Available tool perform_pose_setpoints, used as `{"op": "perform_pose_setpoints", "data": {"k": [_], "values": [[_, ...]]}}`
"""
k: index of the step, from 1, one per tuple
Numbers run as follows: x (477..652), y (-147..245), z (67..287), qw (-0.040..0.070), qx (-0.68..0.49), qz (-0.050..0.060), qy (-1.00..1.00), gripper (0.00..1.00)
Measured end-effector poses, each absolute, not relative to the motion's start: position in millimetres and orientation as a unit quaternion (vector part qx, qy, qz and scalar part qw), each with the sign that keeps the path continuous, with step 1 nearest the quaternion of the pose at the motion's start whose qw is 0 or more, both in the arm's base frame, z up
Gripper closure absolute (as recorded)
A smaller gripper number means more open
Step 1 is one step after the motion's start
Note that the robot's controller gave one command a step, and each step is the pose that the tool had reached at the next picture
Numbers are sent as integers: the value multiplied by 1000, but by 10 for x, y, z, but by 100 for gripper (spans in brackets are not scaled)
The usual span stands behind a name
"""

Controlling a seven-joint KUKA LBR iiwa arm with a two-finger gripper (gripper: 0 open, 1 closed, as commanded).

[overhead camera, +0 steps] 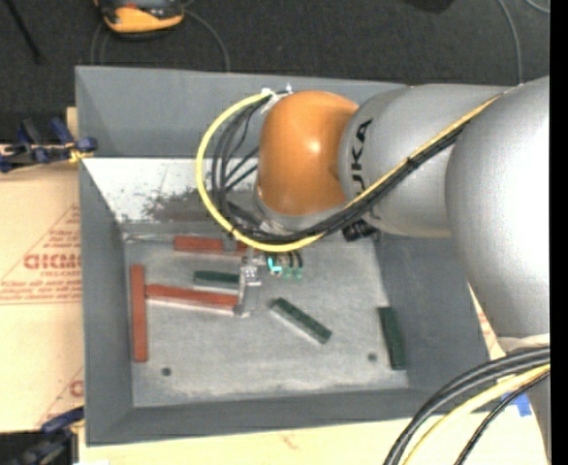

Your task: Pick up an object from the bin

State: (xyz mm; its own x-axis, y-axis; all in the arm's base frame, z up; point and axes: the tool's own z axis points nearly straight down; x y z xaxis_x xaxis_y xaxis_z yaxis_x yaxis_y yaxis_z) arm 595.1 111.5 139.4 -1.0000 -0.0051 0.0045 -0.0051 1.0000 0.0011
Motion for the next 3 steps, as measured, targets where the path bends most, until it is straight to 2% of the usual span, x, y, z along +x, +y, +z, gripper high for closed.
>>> {"op": "perform_pose_setpoints", "data": {"k": [1,2,3], "values": [[5969,1112,1440,-2,2,-1,-1000,0],[5758,1211,1074,-5,-1,-1,-1000,0],[6179,1315,745,-6,46,-1,-999,100]]}}
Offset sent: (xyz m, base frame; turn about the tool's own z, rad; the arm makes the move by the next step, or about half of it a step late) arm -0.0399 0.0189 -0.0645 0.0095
